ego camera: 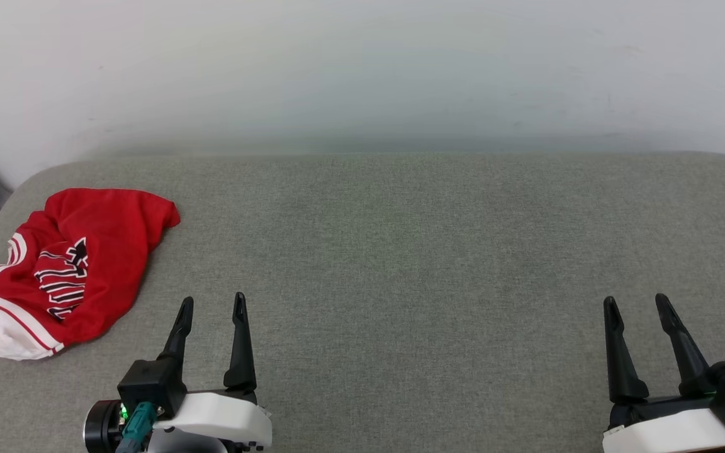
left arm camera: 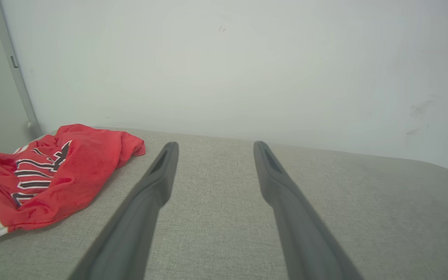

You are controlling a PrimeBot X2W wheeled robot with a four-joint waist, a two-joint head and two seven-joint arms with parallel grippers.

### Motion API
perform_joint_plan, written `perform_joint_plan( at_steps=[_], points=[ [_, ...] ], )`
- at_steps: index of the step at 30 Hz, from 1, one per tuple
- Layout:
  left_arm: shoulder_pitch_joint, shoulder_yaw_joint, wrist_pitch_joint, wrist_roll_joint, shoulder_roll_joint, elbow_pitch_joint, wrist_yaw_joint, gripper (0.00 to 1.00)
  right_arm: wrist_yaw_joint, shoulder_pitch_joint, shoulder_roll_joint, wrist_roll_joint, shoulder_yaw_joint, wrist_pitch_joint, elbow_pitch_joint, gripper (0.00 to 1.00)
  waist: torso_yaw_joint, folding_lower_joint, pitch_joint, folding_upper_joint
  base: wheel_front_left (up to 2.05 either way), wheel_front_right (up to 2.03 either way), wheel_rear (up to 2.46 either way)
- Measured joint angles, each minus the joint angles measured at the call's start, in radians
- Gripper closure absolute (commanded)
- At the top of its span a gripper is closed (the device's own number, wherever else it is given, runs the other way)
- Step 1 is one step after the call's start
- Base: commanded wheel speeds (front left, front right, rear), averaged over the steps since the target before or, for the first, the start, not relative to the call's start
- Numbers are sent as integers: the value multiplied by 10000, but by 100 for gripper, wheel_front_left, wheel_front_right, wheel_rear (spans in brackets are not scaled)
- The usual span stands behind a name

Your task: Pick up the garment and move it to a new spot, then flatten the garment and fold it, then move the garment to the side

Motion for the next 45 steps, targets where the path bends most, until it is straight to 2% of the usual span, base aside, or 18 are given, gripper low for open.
perform_joint_plan(
  at_steps=[22, 45],
  points=[
    [158, 194, -380, 1373, -92, -71, -150, 0, 2, 86, -2, -1003, -142, -408, -290, 0, 119, 0, 68, 0, 0, 0, 0],
    [202, 138, -393, 1120, -98, 86, -96, 0, 2, 169, -2, -499, -226, -410, -73, 0, 234, 0, 23, 0, 0, 0, 0]
  ],
)
